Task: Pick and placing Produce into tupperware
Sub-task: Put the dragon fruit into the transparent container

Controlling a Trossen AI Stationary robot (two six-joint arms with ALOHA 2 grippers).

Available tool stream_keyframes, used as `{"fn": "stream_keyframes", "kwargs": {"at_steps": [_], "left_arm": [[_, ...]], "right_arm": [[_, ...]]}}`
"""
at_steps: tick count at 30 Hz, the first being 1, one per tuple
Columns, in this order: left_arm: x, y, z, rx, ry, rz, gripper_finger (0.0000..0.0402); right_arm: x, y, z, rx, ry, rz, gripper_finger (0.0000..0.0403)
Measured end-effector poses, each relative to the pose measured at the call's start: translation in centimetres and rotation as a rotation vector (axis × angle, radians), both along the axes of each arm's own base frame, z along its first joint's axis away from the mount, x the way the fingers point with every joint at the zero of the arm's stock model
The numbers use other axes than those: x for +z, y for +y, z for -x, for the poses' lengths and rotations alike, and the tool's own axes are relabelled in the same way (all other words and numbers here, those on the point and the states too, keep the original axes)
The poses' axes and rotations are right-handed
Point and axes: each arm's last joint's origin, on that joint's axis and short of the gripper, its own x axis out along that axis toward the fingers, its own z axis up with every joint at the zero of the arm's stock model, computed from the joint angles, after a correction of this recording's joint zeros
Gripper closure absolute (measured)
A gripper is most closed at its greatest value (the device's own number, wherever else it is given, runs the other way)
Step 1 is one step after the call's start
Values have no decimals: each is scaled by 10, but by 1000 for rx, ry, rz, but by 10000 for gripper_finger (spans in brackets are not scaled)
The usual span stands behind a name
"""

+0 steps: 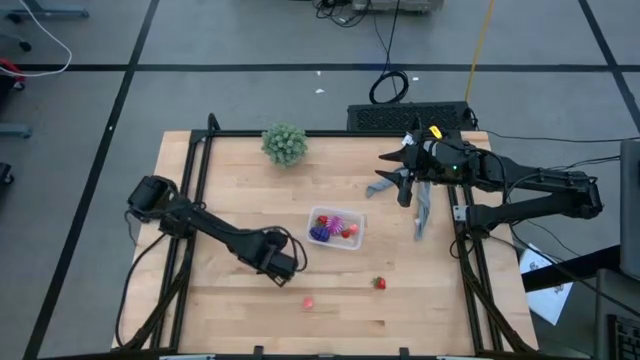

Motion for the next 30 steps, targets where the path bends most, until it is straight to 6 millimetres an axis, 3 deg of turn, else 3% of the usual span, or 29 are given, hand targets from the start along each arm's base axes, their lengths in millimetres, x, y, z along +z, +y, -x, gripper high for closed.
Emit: {"fn": "stream_keyframes", "kwargs": {"at_steps": [8, 15, 24, 30], "left_arm": [[28, 15, -3, -18, -169, -35, 172], [43, 41, -31, -166, -423, -61, 170], [56, 79, -58, -283, -629, -124, 170], [71, 91, -74, -406, -834, -188, 170]], "right_arm": [[0, 0, 0, 0, 0, 0, 229], [0, 0, 0, 0, -1, 0, 229], [3, 0, 0, 5, -25, 21, 229], [10, 0, 2, 10, -77, 48, 229]]}}
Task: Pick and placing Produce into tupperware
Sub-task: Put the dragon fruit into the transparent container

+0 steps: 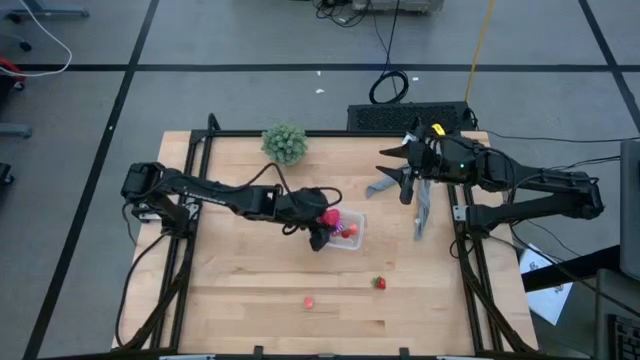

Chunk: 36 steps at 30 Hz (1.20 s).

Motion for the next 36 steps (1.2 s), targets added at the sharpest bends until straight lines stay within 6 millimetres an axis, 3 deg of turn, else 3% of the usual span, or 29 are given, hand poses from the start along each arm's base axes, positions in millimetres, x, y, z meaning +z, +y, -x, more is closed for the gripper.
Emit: {"fn": "stream_keyframes", "kwargs": {"at_steps": [9, 13, 18, 28, 36], "left_arm": [[41, 13, -16, -61, -115, -133, 170], [48, 13, -30, -94, -77, -187, 170], [30, 13, -51, -115, 82, -231, 170], [-34, 10, -73, -124, 299, -205, 170], [-47, 9, -77, -135, 322, -194, 170]], "right_arm": [[11, 1, 8, 4, -77, 36, 229], [17, 2, 15, 0, -121, 65, 229], [26, 2, 26, -51, -179, 91, 229], [32, 2, 40, -106, -212, 120, 229], [31, 1, 37, -103, -201, 119, 229]]}}
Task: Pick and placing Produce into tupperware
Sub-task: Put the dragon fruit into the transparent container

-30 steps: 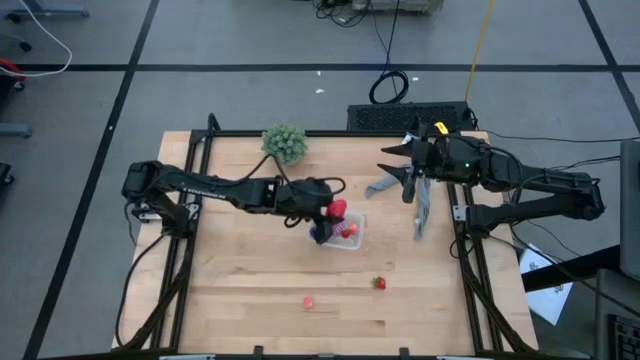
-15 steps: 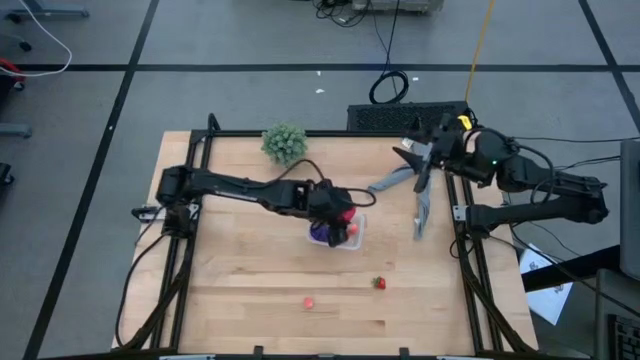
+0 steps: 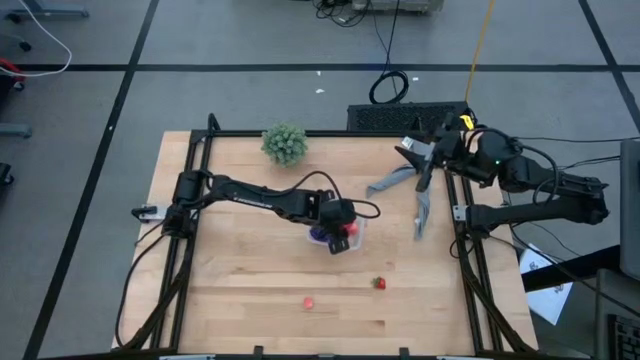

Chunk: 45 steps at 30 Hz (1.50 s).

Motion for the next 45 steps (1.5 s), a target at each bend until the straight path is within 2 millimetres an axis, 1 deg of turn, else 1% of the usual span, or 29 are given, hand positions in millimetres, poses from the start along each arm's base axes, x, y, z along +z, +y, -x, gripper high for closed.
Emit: {"fn": "stream_keyframes", "kwargs": {"at_steps": [6, 8, 11, 13, 30, 45], "left_arm": [[3, 0, -5, -9, -60, -4, 170], [-1, 0, -9, -16, -77, 0, 170], [-7, 0, -10, -17, -59, 3, 170], [-8, 0, -13, -12, -82, 10, 170], [-26, 1, -15, -1, -32, 19, 170], [-25, 1, -15, 6, -38, 11, 170]], "right_arm": [[-2, 0, -3, 0, 10, -3, 229], [-2, 0, -3, 1, 14, -4, 229], [-2, -1, -4, 1, 16, -6, 229], [-3, -1, -5, 1, 19, -6, 229], [-3, -1, -4, 1, 26, -7, 229], [-4, -1, -4, 2, 29, -8, 229]]}}
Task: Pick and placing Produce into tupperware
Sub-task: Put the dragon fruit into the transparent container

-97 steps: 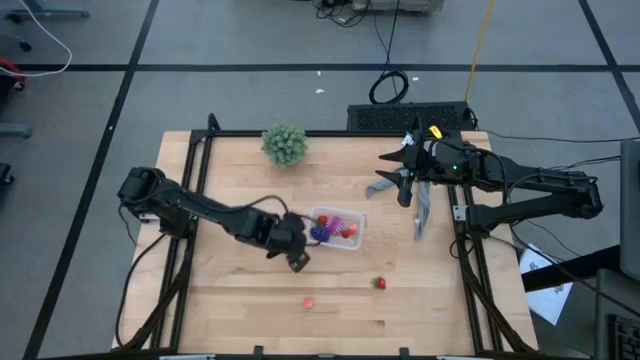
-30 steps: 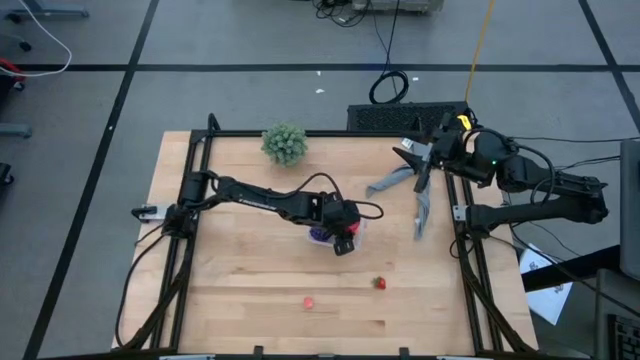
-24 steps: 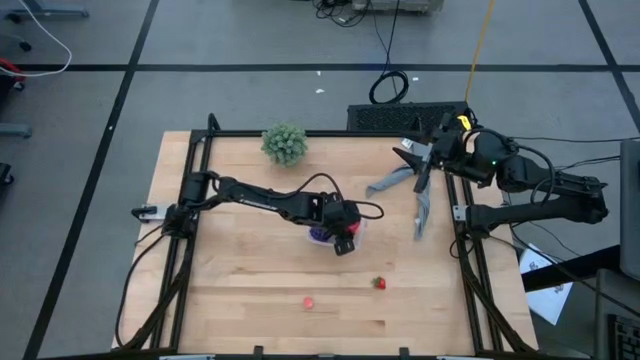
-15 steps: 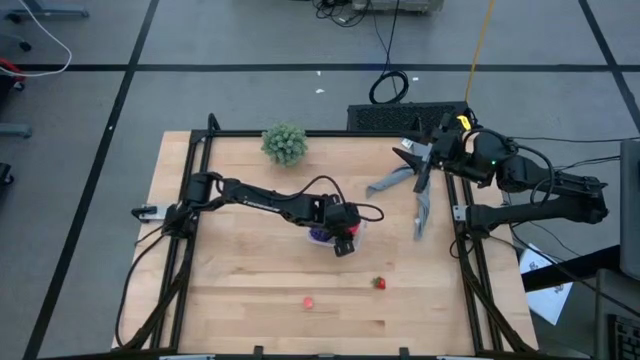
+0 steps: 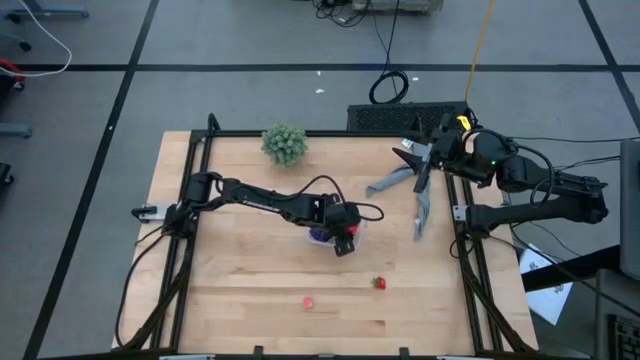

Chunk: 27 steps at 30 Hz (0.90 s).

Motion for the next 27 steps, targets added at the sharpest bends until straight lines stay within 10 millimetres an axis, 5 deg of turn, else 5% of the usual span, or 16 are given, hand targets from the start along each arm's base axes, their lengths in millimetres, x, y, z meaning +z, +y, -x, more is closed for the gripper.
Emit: {"fn": "stream_keyframes", "kwargs": {"at_steps": [27], "left_arm": [[0, -8, 0, -55, 3, -41, 169]], "right_arm": [[-4, 0, 0, 1, 26, -30, 229]]}}
